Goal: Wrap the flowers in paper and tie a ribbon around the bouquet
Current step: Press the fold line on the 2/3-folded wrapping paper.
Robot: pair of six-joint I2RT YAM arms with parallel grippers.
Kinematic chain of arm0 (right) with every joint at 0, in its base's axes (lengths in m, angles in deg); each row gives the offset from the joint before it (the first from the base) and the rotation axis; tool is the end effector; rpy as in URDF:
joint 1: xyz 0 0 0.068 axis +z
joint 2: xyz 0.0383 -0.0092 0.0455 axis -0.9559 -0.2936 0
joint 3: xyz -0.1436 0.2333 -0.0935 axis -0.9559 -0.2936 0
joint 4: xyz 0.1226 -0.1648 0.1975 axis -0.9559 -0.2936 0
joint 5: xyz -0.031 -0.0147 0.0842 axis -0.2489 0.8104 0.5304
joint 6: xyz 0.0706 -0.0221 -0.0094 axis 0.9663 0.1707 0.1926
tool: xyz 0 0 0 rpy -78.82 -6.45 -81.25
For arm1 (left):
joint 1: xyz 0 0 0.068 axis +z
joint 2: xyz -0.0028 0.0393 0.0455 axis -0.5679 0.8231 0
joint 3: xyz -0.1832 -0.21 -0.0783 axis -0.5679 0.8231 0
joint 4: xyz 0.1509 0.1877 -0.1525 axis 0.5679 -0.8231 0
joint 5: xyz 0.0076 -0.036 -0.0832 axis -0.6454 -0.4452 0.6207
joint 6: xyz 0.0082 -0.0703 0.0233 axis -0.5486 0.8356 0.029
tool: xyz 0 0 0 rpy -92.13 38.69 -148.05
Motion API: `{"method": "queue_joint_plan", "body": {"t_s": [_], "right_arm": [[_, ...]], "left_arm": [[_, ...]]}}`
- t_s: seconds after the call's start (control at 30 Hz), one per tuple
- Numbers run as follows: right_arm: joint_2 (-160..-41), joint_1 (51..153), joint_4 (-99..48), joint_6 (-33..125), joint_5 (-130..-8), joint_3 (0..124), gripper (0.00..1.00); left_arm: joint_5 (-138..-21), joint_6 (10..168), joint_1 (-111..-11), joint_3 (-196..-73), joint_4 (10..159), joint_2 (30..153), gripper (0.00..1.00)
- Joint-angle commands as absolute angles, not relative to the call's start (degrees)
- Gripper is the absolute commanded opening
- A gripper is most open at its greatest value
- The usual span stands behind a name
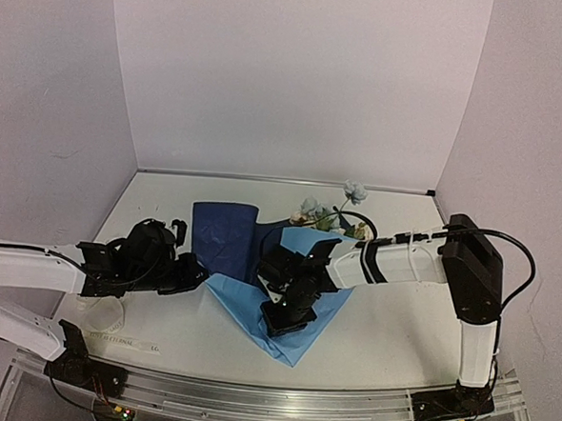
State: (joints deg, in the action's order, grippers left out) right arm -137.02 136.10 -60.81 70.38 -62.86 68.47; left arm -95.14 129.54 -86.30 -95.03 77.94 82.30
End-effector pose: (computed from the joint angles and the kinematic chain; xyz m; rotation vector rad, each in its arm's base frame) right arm 0.1886 0.4065 0.1270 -0.8979 2.9015 0.6183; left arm 0.1752 -0.2091 0.1895 -0.0888 2.3595 -0.8221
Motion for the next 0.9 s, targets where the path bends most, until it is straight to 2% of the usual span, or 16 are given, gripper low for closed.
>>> {"method": "queue_joint_plan", "body": {"t_s": [0.0,0.43,0.87], "right_arm": [[-134.5,136.3,-67.4,71.3,-59.6,69.4,0.21],[-137.4,137.8,-67.2,74.7,-68.7,70.7,0.19],[-139.7,140.2,-67.2,76.9,-66.9,74.5,0.20]], "left_arm": [[-98.8,130.5,-85.8,-94.9,79.7,81.7,0.00],[-99.0,131.2,-86.4,-93.4,80.9,81.1,0.00],[-103.3,135.0,-90.5,-91.5,77.4,76.2,0.00]]}}
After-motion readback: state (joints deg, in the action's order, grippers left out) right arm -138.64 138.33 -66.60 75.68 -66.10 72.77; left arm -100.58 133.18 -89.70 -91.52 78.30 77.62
